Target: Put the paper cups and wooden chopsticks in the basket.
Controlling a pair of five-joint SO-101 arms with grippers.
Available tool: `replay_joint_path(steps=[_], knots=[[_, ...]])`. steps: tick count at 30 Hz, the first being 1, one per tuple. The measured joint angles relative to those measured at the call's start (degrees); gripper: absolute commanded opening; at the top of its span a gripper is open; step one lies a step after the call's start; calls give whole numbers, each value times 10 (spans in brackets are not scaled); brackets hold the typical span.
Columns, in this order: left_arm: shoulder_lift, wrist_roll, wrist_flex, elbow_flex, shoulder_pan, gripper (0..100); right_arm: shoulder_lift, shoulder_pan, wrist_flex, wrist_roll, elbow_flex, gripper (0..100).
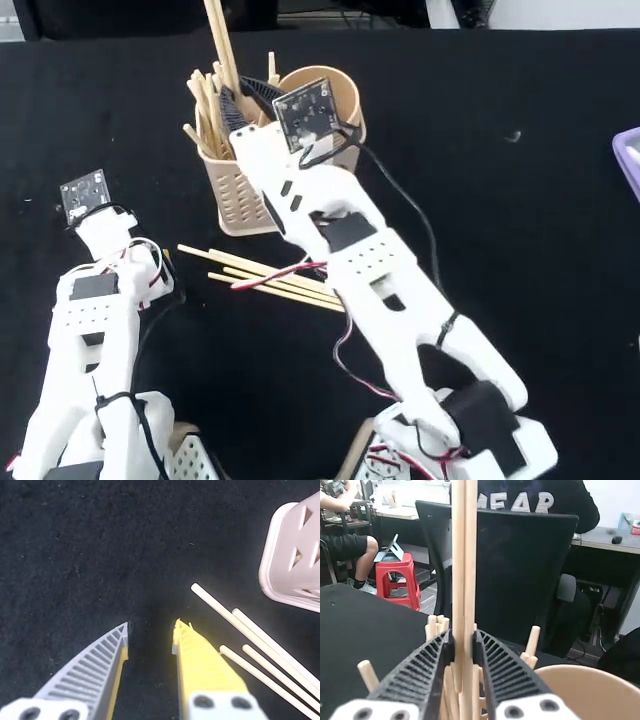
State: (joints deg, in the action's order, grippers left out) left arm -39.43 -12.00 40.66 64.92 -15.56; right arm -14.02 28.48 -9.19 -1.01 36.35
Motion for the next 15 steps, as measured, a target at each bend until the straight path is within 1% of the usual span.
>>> replay_joint_path(steps=[8, 15], knots=[[0, 0, 0, 0, 0, 155, 11, -2, -3, 0, -8, 15], [0, 0, 0, 0, 0, 155, 11, 17, -7, 0, -3, 15]])
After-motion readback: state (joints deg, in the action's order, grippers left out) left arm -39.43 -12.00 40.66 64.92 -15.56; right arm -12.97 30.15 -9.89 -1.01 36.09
